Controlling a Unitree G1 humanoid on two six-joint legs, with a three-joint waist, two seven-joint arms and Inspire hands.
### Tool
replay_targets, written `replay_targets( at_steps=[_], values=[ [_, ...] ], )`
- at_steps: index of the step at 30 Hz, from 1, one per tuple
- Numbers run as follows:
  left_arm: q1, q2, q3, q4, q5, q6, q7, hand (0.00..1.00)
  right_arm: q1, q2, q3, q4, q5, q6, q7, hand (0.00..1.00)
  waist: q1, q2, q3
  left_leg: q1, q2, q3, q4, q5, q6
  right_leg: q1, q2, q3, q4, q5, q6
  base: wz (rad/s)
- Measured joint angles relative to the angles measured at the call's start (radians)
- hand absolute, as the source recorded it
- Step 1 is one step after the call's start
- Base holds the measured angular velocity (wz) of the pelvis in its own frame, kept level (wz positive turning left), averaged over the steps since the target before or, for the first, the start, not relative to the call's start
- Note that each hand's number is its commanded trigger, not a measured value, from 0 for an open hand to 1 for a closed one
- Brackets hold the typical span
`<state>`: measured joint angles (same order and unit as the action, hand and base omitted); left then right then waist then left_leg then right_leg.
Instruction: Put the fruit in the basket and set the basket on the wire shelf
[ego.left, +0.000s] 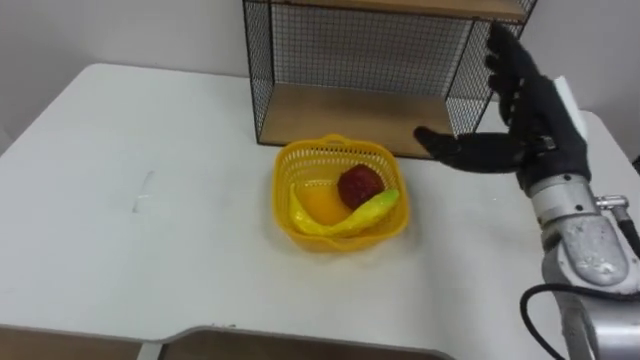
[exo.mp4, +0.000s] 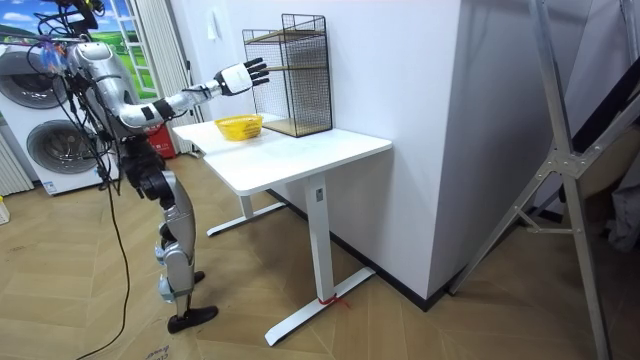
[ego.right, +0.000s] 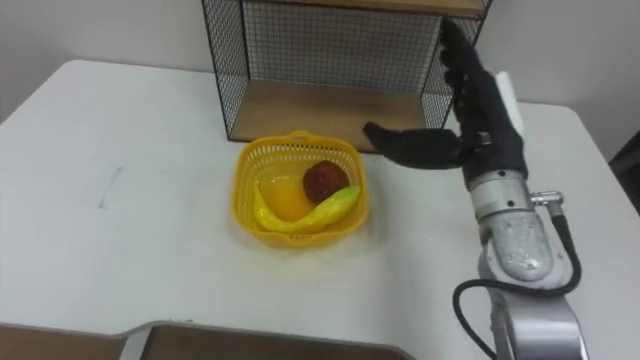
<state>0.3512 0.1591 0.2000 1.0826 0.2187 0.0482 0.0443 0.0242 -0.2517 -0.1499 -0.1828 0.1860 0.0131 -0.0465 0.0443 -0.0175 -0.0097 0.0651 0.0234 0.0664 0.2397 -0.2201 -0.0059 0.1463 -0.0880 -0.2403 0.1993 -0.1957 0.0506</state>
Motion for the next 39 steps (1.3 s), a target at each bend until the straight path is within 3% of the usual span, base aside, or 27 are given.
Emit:
replay_targets(
  at_steps=[4,7,9,11,14,18,21,26,30,33,36,39],
  values=[
    [0.040,-0.007,0.100,0.063,-0.227,-0.007,0.062,0.00,0.084,-0.003,-0.065,0.000,0.145,-0.001,-0.082,0.00,-0.010,0.008,0.0026,0.000,-0.001,-0.003,0.000,0.000,0.000,0.004,-0.001,-0.006,-0.006,0.000,0.000,0.03],
    [0.053,-0.024,0.242,0.098,-0.450,-0.016,0.136,0.00,0.163,-0.003,-0.115,0.021,0.223,0.002,-0.127,0.00,0.001,0.008,0.0063,0.007,-0.002,-0.001,-0.004,0.000,0.000,0.011,-0.002,-0.003,-0.016,-0.001,0.001,-0.02],
    [0.061,-0.021,0.319,0.101,-0.578,-0.016,0.195,0.00,0.206,-0.003,-0.139,0.021,0.252,0.002,-0.165,0.00,0.013,0.013,0.0069,0.015,-0.002,0.003,-0.010,0.000,0.000,0.010,-0.002,0.003,-0.016,-0.002,0.002,-0.06],
    [0.065,-0.015,0.406,0.063,-0.694,-0.020,0.280,0.00,0.241,-0.003,-0.158,0.020,0.253,0.002,-0.208,0.00,0.016,0.022,0.0070,0.015,-0.004,0.001,-0.011,0.000,0.000,0.011,-0.003,0.000,-0.022,-0.002,0.002,0.02],
    [0.067,-0.013,0.470,-0.045,-0.729,-0.031,0.405,0.00,0.275,-0.002,-0.156,0.020,0.234,0.002,-0.242,0.00,0.028,0.034,0.0057,0.014,-0.004,0.000,-0.012,0.000,0.000,0.013,-0.002,0.000,-0.026,-0.002,0.002,0.01],
    [0.058,0.006,0.476,-0.299,-0.727,-0.039,0.561,0.00,0.303,-0.002,-0.153,0.009,0.183,0.003,-0.271,0.00,0.043,0.039,0.0058,0.007,-0.006,-0.013,-0.016,0.002,-0.001,0.011,-0.002,-0.010,-0.030,-0.002,0.002,0.08],
    [0.039,0.008,0.475,-0.551,-0.702,-0.070,0.669,0.00,0.316,0.003,-0.149,0.009,0.102,0.002,-0.279,0.00,0.051,0.044,0.0033,0.005,-0.007,-0.012,-0.018,0.002,-0.001,0.006,-0.002,-0.009,-0.031,-0.002,0.002,0.00],
    [-0.010,0.003,0.445,-0.989,-0.530,-0.115,0.777,0.00,0.330,0.042,-0.148,0.010,0.009,-0.003,-0.278,0.00,0.058,0.044,-0.0008,-0.003,-0.007,-0.012,-0.017,0.003,-0.001,-0.002,-0.002,-0.007,-0.026,-0.002,0.002,-0.01],
    [-0.061,0.005,0.387,-1.183,-0.413,-0.155,0.788,0.00,0.325,0.053,-0.142,0.010,-0.006,-0.030,-0.272,0.00,0.055,0.041,0.0009,-0.006,-0.007,-0.014,-0.017,0.002,-0.001,-0.002,-0.002,-0.009,-0.025,-0.002,0.002,0.00],
    [-0.067,0.005,0.338,-1.309,-0.363,-0.171,0.778,0.00,0.306,0.056,-0.138,0.015,-0.003,-0.049,-0.265,0.00,0.039,0.047,0.0089,-0.008,-0.007,-0.014,-0.016,0.002,-0.001,-0.003,-0.001,-0.010,-0.026,-0.002,0.002,0.00],
    [-0.075,0.005,0.249,-1.386,-0.353,-0.205,0.720,0.00,0.285,0.073,-0.121,0.040,0.005,-0.082,-0.243,0.00,0.020,0.045,0.0162,-0.005,-0.008,-0.021,-0.016,0.002,-0.001,0.004,-0.002,-0.019,-0.026,-0.002,0.002,0.08],
    [-0.089,0.004,0.148,-1.390,-0.361,-0.209,0.596,0.00,0.259,0.088,-0.070,0.102,0.056,-0.089,-0.162,0.00,-0.001,0.038,0.0208,-0.003,-0.007,-0.024,-0.015,0.002,-0.001,0.008,-0.001,-0.022,-0.028,-0.002,0.003,0.03]
  ],
)
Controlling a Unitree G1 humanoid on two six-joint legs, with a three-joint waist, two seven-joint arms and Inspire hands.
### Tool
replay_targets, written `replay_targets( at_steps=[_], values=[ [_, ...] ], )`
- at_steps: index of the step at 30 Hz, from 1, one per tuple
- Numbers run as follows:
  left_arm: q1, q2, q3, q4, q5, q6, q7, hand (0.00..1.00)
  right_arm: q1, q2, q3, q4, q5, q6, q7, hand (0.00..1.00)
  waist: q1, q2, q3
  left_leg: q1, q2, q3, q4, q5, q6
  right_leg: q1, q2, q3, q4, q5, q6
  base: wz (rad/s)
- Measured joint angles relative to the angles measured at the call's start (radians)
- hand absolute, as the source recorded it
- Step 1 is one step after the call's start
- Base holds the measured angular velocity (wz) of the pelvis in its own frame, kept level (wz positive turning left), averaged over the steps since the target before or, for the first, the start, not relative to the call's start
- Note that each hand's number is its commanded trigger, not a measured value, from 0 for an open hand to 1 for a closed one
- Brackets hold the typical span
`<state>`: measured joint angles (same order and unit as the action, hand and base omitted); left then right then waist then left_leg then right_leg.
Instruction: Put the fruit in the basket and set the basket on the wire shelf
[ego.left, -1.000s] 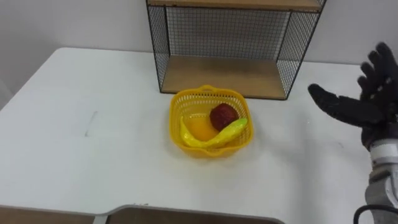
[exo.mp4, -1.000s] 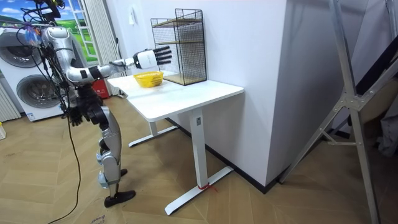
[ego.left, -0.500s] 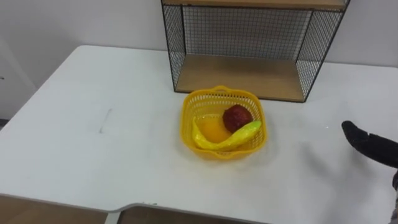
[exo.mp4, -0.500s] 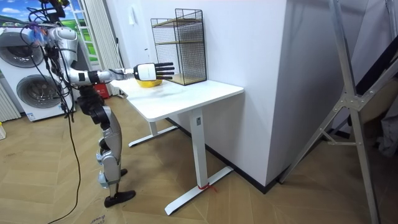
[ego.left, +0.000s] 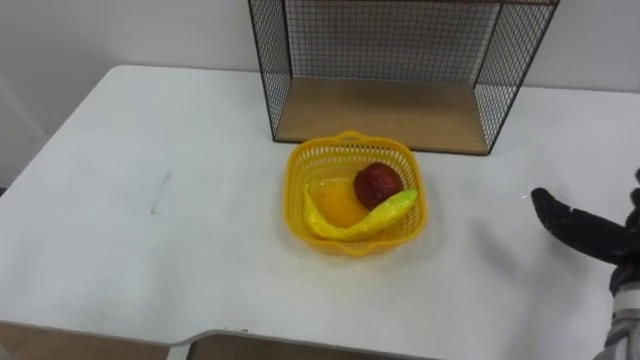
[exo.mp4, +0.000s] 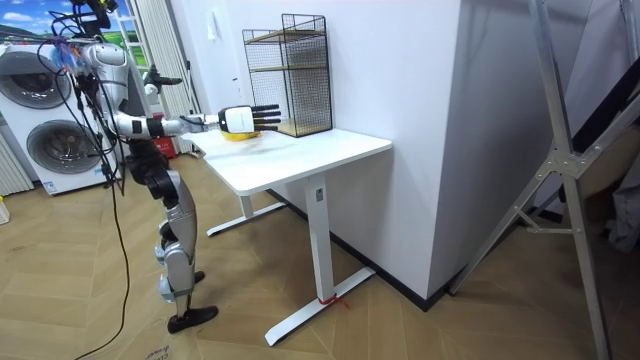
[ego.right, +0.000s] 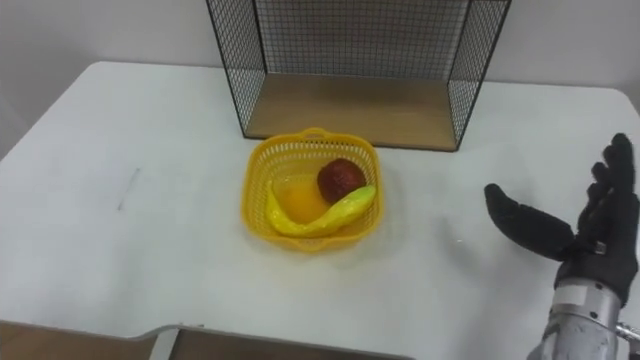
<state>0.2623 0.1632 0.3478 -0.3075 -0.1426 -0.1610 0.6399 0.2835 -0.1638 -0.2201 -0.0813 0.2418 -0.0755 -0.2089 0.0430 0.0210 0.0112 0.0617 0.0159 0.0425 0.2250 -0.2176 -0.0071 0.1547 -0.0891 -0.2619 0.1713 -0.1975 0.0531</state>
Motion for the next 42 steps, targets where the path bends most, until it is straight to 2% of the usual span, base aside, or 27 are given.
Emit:
replay_targets(
  at_steps=[1,4,8,10,12,15,21,23,30,34,38,42],
  values=[
    [-0.004,0.000,-0.019,0.000,-0.001,0.000,-0.017,0.00,0.000,0.002,0.010,0.005,0.009,0.000,0.012,0.00,-0.003,0.002,-0.0015,-0.001,0.000,0.000,0.000,0.000,0.000,-0.002,0.000,0.001,0.001,0.000,0.000,0.00],
    [-0.013,-0.001,-0.125,0.002,-0.028,-0.001,-0.100,0.00,-0.014,0.005,0.076,0.022,0.058,0.000,0.053,0.00,-0.012,-0.010,0.0040,0.000,0.000,0.003,-0.005,0.001,0.000,-0.005,0.000,0.009,0.002,0.000,0.000,-0.05],
    [-0.021,-0.001,-0.284,0.022,-0.141,-0.002,-0.255,0.00,-0.047,0.013,0.143,0.028,0.194,-0.009,0.104,0.00,-0.017,-0.035,-0.0027,0.001,0.001,0.014,0.001,0.001,0.000,-0.012,0.000,0.017,0.001,0.001,-0.001,-0.06],
    [-0.025,-0.004,-0.328,0.051,-0.178,-0.002,-0.319,0.00,-0.060,0.020,0.167,0.028,0.226,-0.024,0.125,0.00,-0.021,-0.038,-0.0023,0.000,0.001,0.014,0.008,0.001,0.000,-0.011,0.000,0.019,0.001,0.001,0.000,-0.02],
    [-0.031,-0.019,-0.360,0.095,-0.203,-0.002,-0.383,0.00,-0.076,0.025,0.200,0.032,0.232,-0.037,0.156,0.00,-0.028,-0.033,0.0003,-0.001,0.001,0.014,0.010,0.001,0.000,-0.011,0.001,0.019,0.000,0.001,0.000,0.00],
    [-0.035,-0.037,-0.394,0.148,-0.239,-0.002,-0.431,0.00,-0.084,0.037,0.233,0.041,0.245,-0.037,0.196,0.00,-0.039,-0.021,0.0040,-0.004,0.002,0.014,0.011,0.001,0.000,-0.012,0.002,0.020,0.000,0.001,0.000,0.00],
    [-0.037,-0.047,-0.410,0.203,-0.311,0.001,-0.508,0.00,-0.087,0.043,0.242,0.074,0.258,-0.036,0.270,0.00,-0.044,-0.017,0.0027,-0.011,0.003,0.014,0.014,0.001,0.000,-0.020,0.002,0.019,0.005,0.001,-0.001,0.00],
    [-0.037,-0.060,-0.414,0.205,-0.326,0.001,-0.528,0.00,-0.088,0.043,0.243,0.073,0.270,-0.036,0.294,0.00,-0.042,-0.019,0.0029,-0.012,0.004,0.018,0.013,0.001,0.000,-0.029,0.002,0.028,0.016,0.001,-0.001,-0.06],
    [-0.037,-0.074,-0.427,0.210,-0.386,0.008,-0.547,0.00,-0.108,0.077,0.258,0.074,0.327,-0.036,0.299,0.00,-0.041,-0.031,0.0025,-0.012,0.005,0.027,0.015,0.001,0.000,-0.032,0.002,0.036,0.018,0.001,-0.001,-0.04],
    [-0.037,-0.078,-0.442,0.214,-0.431,0.009,-0.567,0.00,-0.109,0.086,0.276,0.074,0.344,-0.036,0.308,0.00,-0.041,-0.043,0.0079,-0.008,0.005,0.032,0.016,0.001,0.000,-0.030,0.002,0.039,0.018,0.002,-0.001,-0.02],
    [-0.037,-0.082,-0.472,0.218,-0.533,0.020,-0.600,0.00,-0.109,0.088,0.287,0.074,0.343,-0.032,0.329,0.00,-0.041,-0.041,0.0079,-0.011,0.006,0.033,0.016,0.001,0.000,-0.033,0.003,0.040,0.018,0.002,-0.002,0.00],
    [-0.037,-0.086,-0.480,0.230,-0.553,0.034,-0.632,0.00,-0.109,0.088,0.287,0.074,0.342,-0.031,0.333,0.00,-0.042,-0.037,0.0067,-0.008,0.007,0.033,0.016,0.001,0.000,-0.030,0.003,0.040,0.018,0.003,-0.003,0.00]
  ],
)
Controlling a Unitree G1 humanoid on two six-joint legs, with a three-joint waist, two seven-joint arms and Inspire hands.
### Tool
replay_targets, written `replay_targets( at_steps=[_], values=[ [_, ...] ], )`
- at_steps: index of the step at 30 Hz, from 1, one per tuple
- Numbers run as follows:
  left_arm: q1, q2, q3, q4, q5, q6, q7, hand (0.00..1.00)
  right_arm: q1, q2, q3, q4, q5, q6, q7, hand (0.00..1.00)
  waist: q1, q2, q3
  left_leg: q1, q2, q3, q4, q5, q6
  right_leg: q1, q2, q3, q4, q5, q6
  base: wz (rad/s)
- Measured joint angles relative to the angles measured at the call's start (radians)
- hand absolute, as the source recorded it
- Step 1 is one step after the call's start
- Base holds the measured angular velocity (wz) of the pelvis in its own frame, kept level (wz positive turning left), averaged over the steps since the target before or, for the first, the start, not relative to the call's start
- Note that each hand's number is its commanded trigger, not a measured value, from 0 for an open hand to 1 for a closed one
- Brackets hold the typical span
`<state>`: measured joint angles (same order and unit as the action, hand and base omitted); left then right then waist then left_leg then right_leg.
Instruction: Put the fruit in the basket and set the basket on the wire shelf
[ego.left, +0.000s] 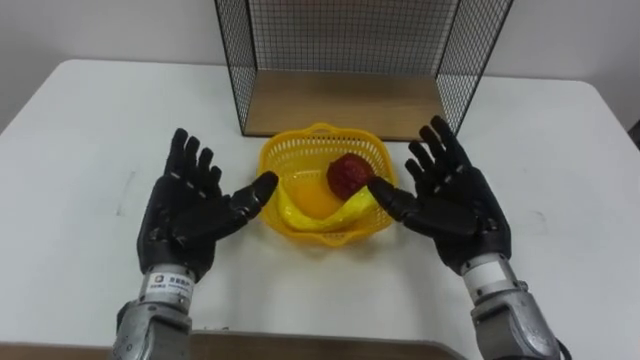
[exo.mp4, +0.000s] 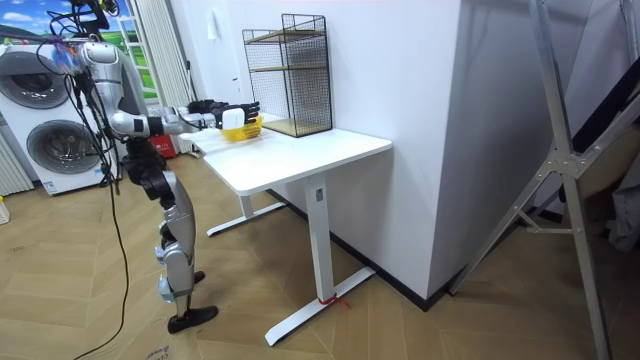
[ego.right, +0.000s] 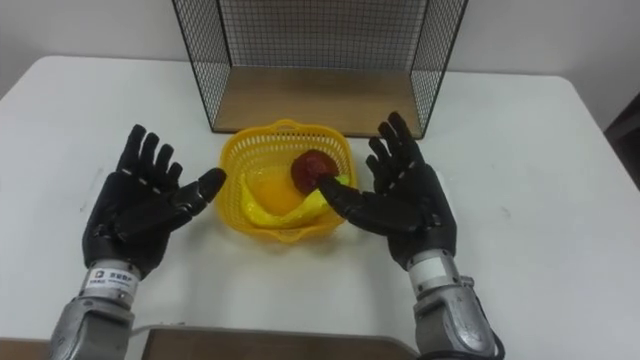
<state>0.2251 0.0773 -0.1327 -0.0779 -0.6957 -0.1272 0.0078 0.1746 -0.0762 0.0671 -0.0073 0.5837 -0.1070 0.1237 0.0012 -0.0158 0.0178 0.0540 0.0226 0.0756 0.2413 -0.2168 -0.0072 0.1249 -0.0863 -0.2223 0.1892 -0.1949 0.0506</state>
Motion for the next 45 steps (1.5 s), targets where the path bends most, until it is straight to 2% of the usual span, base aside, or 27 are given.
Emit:
replay_targets(
  at_steps=[4,8,11,17,29,34,45],
  values=[
    [-0.007,-0.011,-0.012,0.065,0.001,0.014,-0.019,0.00,-0.016,0.000,0.001,0.043,-0.002,0.001,0.014,0.00,0.000,0.002,0.0009,0.007,0.000,0.004,-0.002,0.000,0.000,0.003,0.000,0.003,0.000,0.000,0.000,-0.03],
    [-0.008,-0.017,-0.042,0.107,0.000,0.057,-0.019,0.00,-0.036,0.000,0.007,0.094,-0.001,0.027,0.013,0.00,-0.004,0.002,0.0009,-0.001,0.000,0.004,-0.002,0.000,0.000,-0.007,0.000,0.002,0.004,0.000,0.000,0.00],
    [-0.016,-0.020,-0.076,0.121,-0.020,0.057,-0.020,0.00,-0.051,0.000,0.031,0.094,0.003,0.044,0.011,0.00,-0.013,0.001,0.0013,-0.002,0.001,0.005,-0.002,0.000,0.000,-0.009,0.000,0.001,0.006,0.000,0.000,0.00],
    [-0.020,-0.017,-0.130,0.129,-0.019,0.065,-0.037,0.00,-0.077,0.016,0.069,0.105,-0.001,0.043,-0.007,0.00,-0.030,-0.005,0.0026,-0.004,0.001,0.006,-0.002,0.000,0.000,-0.013,-0.001,0.001,0.007,0.000,0.000,0.00],
    [-0.021,-0.007,-0.134,0.140,-0.008,0.060,-0.039,0.00,-0.077,0.018,0.104,0.139,-0.004,0.041,-0.013,0.00,-0.041,-0.011,0.0030,0.002,0.002,0.026,-0.003,0.000,0.000,-0.021,-0.001,0.028,0.018,0.000,0.000,-0.05],
    [-0.021,0.008,-0.140,0.141,-0.008,0.055,-0.039,0.00,-0.077,0.019,0.113,0.157,-0.002,0.039,-0.012,0.00,-0.050,-0.012,0.0015,-0.004,0.003,0.027,-0.003,0.000,0.000,-0.023,0.000,0.028,0.021,0.000,0.000,0.00],
    [-0.036,0.011,-0.141,0.137,0.035,0.055,-0.039,0.00,-0.077,0.020,0.118,0.164,-0.010,0.039,-0.014,0.00,-0.065,-0.009,-0.0004,-0.008,0.003,0.027,0.000,0.000,0.000,-0.027,0.000,0.029,0.023,0.000,0.000,0.00]
  ],
)
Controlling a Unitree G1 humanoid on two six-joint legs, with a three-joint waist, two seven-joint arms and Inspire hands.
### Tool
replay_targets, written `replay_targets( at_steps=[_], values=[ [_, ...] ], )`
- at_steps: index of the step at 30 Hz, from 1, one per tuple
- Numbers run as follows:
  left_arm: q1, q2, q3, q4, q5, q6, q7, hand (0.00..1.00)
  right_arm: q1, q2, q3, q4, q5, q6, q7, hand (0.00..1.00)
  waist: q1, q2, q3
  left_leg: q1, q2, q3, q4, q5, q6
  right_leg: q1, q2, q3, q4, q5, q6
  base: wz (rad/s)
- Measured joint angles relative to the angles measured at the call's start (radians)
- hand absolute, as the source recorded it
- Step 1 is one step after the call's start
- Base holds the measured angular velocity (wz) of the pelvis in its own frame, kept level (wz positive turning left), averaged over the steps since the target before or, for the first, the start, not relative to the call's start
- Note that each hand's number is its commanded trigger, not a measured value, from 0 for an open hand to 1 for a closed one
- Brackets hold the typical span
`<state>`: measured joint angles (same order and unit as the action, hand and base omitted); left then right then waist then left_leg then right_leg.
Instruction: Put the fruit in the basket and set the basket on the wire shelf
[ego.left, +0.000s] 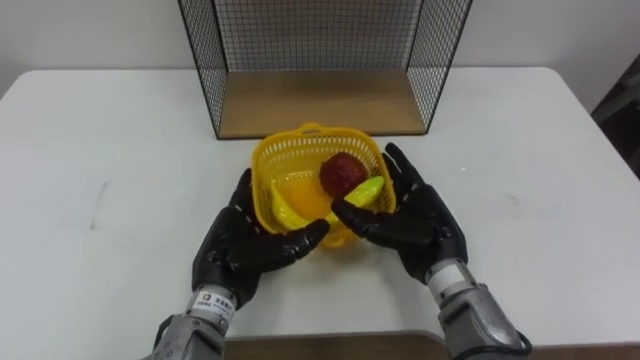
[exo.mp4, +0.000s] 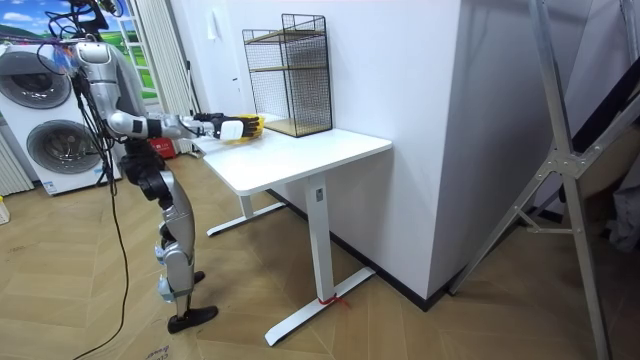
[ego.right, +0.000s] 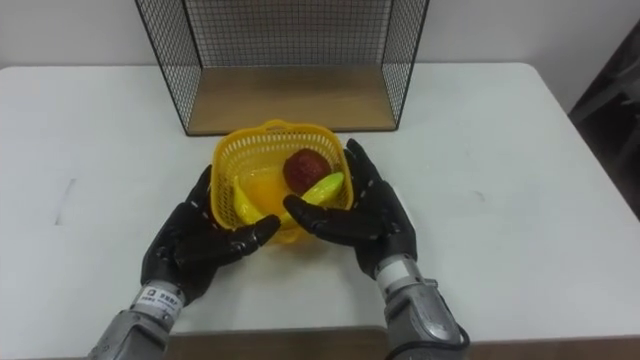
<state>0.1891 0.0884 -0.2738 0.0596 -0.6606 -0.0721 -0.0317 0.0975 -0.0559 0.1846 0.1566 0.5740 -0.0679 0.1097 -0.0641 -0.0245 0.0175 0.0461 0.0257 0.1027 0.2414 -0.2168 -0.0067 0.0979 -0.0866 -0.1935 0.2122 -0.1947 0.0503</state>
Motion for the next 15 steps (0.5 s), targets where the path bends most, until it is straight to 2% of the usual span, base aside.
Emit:
replay_targets(
  at_steps=[3,9,15],
  values=[
    [-0.016,0.001,-0.002,0.000,0.026,0.000,0.001,0.00,0.000,0.000,0.001,0.006,-0.028,-0.007,-0.006,0.00,-0.003,0.000,-0.0001,0.002,0.000,0.000,0.003,0.000,0.000,-0.002,0.000,0.000,0.000,0.000,0.000,0.00],
    [-0.083,0.001,-0.006,-0.002,0.081,-0.003,0.023,0.00,-0.004,0.000,0.001,0.014,-0.049,-0.009,-0.044,0.00,0.003,0.000,0.0000,-0.001,0.003,0.011,0.009,0.000,0.000,-0.012,0.002,0.013,0.009,0.001,-0.002,-0.05],
    [-0.115,-0.001,-0.016,-0.002,0.083,-0.037,0.023,0.00,-0.006,-0.004,0.011,0.014,-0.065,-0.041,-0.078,0.00,0.015,0.001,-0.0002,0.006,0.006,0.017,0.003,0.000,0.000,-0.008,0.006,0.019,0.010,0.002,-0.004,-0.03]
  ],
)
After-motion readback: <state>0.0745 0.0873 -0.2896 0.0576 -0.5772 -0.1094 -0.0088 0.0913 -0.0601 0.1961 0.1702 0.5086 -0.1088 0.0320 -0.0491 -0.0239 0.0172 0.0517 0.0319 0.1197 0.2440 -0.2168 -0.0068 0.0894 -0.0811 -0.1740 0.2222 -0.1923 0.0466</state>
